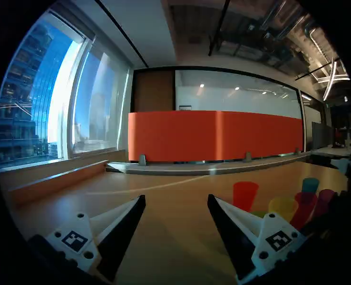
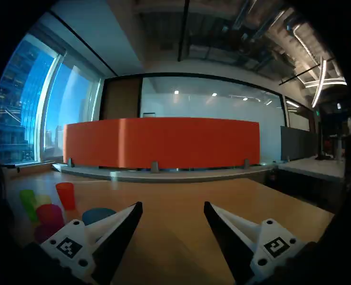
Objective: Pour water
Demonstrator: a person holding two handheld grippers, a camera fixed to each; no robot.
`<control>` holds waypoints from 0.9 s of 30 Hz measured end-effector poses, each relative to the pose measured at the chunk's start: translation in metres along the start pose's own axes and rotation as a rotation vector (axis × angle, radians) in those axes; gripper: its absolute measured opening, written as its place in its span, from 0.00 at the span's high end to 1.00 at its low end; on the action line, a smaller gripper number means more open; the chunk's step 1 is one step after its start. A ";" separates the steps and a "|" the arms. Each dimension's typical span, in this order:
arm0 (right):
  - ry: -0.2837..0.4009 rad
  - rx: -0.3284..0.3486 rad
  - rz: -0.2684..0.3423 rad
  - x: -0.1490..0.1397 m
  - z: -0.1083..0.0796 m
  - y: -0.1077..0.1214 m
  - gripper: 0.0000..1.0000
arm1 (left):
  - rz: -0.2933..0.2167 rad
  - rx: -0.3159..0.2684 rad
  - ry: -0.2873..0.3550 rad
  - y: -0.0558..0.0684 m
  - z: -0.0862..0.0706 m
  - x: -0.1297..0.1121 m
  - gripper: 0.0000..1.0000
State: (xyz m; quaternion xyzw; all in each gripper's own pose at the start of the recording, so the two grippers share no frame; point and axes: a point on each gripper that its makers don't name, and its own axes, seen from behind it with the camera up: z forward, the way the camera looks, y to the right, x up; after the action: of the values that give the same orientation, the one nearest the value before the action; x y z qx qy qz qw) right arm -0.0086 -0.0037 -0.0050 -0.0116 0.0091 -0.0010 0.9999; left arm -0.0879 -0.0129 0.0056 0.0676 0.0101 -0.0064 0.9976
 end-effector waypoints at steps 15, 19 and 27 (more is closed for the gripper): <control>-0.001 0.002 0.002 -0.001 -0.001 -0.001 0.00 | 0.000 0.000 0.000 0.000 0.000 -0.001 0.03; -0.002 0.002 0.002 -0.001 -0.001 0.000 0.00 | 0.000 0.000 0.000 0.000 0.000 -0.001 0.03; -0.002 0.002 0.002 -0.002 -0.001 -0.001 0.00 | 0.000 0.001 0.000 0.000 0.001 0.000 0.03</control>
State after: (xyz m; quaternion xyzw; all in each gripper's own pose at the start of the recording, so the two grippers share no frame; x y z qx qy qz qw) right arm -0.0102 -0.0043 -0.0062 -0.0107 0.0083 -0.0002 0.9999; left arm -0.0881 -0.0130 0.0061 0.0680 0.0099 -0.0063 0.9976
